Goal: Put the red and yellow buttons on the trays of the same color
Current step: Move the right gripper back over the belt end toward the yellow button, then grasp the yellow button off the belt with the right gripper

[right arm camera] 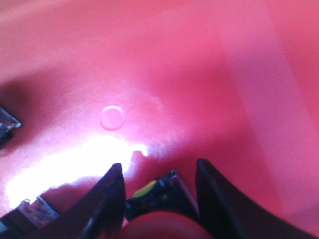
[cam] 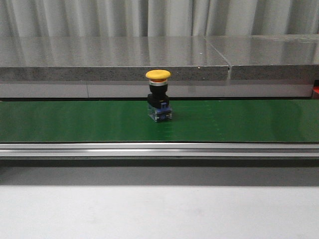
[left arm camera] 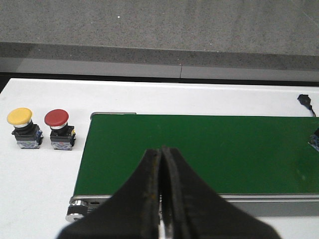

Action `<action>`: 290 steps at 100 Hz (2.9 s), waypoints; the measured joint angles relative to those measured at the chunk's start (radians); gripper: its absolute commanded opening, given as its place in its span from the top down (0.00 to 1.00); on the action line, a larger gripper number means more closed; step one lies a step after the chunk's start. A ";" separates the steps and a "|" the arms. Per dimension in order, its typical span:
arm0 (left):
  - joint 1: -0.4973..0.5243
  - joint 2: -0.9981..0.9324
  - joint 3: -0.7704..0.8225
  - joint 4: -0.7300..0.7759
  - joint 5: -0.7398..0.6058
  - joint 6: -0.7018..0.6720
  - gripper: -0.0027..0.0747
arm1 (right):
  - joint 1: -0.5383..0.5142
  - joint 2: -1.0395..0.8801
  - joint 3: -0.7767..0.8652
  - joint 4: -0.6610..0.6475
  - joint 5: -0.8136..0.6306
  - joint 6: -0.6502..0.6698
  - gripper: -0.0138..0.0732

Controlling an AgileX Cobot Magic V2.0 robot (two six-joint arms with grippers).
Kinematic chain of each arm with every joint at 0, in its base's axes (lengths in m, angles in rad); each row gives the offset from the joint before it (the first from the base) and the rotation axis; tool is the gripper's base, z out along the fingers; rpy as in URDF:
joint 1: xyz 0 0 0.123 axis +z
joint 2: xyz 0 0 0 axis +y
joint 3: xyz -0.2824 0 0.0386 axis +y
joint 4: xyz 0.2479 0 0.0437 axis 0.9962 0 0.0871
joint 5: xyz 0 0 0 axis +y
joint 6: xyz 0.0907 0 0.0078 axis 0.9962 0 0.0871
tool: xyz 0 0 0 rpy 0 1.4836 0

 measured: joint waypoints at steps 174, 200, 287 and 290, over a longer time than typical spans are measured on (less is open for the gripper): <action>0.000 0.000 0.000 0.000 0.000 0.000 0.99 | 0.512 -0.772 0.488 0.035 0.186 -0.170 0.17; 0.000 0.000 0.000 0.000 0.000 0.000 0.99 | 0.642 -0.713 0.488 0.036 0.196 -0.179 0.17; 0.000 0.000 0.000 0.000 0.000 0.000 0.99 | 0.805 -0.480 0.409 0.040 0.124 -0.173 0.71; 0.000 0.000 0.000 0.000 0.000 0.000 0.99 | 0.805 -0.480 0.408 0.040 0.127 -0.166 0.73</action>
